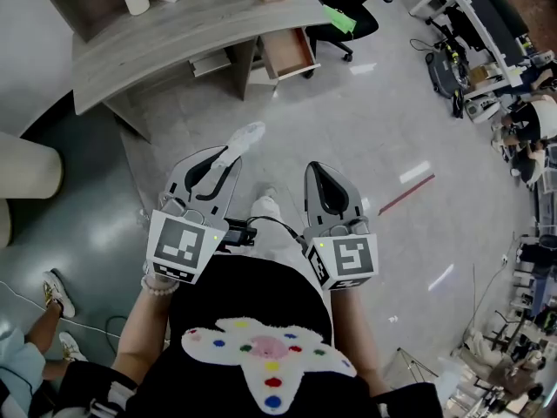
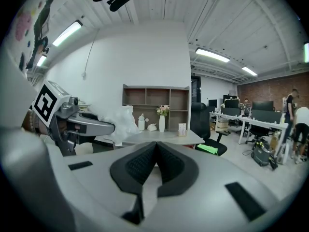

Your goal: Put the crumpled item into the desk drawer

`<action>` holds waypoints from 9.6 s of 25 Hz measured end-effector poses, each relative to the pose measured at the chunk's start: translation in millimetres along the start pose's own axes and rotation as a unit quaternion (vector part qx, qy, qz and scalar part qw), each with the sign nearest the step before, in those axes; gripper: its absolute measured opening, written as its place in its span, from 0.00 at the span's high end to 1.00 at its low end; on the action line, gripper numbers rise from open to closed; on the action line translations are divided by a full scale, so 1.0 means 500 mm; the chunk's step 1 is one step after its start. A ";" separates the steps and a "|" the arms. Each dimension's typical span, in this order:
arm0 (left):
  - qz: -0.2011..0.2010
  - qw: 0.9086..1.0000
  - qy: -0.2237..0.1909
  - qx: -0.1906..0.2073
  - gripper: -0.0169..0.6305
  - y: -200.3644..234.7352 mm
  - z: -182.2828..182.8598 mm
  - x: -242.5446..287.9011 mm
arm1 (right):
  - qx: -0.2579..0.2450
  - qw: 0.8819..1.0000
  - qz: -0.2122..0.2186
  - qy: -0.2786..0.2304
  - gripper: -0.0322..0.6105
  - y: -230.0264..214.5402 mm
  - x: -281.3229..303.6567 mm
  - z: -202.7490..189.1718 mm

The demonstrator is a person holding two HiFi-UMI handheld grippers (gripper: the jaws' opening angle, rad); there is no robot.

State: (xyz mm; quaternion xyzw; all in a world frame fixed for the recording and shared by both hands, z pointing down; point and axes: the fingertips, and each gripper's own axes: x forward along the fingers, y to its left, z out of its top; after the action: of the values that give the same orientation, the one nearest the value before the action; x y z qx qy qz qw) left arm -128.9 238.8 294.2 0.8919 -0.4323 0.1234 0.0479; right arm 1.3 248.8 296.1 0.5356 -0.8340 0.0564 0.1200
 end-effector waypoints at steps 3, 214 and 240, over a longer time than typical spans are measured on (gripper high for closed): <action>0.003 1.000 -0.003 -0.002 0.86 0.001 0.009 0.004 | 0.001 1.000 0.001 -0.001 0.95 -0.005 0.000 0.004; 0.000 0.979 0.168 -0.115 0.95 0.327 -0.270 0.834 | 0.068 0.990 0.008 0.125 0.95 -0.457 0.712 -0.267; 0.001 0.998 0.045 -0.039 0.95 0.344 0.125 0.677 | 0.023 0.999 0.022 -0.002 0.95 -0.435 0.621 0.108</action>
State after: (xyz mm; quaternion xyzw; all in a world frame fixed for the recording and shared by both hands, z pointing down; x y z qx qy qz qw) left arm -50.7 -137.4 318.9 0.8824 -0.4353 0.1465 0.1021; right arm 67.3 -127.9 317.3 0.5201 -0.8442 0.0771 0.1043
